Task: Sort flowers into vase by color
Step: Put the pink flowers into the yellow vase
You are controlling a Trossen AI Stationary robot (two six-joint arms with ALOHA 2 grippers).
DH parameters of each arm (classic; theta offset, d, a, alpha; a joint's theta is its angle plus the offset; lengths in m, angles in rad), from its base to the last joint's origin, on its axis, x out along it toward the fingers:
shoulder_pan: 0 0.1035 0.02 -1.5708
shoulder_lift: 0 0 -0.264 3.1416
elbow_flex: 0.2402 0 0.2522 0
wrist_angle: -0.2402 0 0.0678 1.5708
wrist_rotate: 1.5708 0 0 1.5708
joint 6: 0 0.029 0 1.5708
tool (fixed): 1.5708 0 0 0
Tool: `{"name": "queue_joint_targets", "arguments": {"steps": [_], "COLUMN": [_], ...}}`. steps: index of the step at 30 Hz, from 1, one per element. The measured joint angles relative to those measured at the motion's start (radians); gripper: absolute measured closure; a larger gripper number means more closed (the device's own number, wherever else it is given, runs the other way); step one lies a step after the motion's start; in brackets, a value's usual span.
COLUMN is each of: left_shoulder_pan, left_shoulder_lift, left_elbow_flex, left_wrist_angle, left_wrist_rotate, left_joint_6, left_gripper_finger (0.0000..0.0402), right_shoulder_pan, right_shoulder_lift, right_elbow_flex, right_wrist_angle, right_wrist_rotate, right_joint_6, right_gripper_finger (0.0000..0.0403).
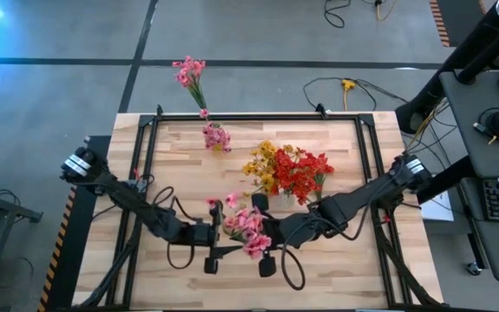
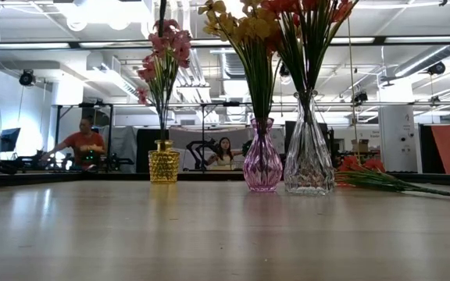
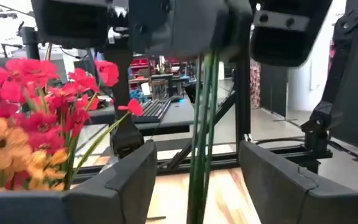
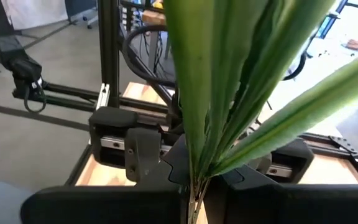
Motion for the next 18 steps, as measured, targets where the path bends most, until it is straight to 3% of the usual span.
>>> {"name": "queue_joint_targets", "arguments": {"steps": [3, 11, 14, 18], "left_shoulder_pan": [0.001, 0.001, 0.001, 0.001], "left_shoulder_lift": [0.006, -0.008, -0.009, -0.009], "left_elbow_flex": [0.018, 0.025, 0.025, 0.025], "left_wrist_angle": [-0.016, -0.064, -0.065, -0.066], "left_wrist_rotate": [-0.001, -0.003, -0.003, -0.003], "left_joint_6": [0.008, 0.006, -0.004, -0.005], "left_gripper_finger": [0.0231, 0.0386, 0.0392, 0.0398], "right_shoulder_pan": [0.0, 0.0, 0.0, 0.0], "right_shoulder_lift": [0.01, 0.011, 0.011, 0.011], "right_elbow_flex": [0.009, 0.014, 0.014, 0.014], "right_wrist_angle": [-0.007, -0.029, -0.031, -0.031], "right_wrist_rotate": [0.0, -0.001, 0.0, 0.0], "right_joint_6": [-0.006, -0.001, 0.002, 0.019], "right_gripper_finger": [0.039, 0.039, 0.0378, 0.0328]}}
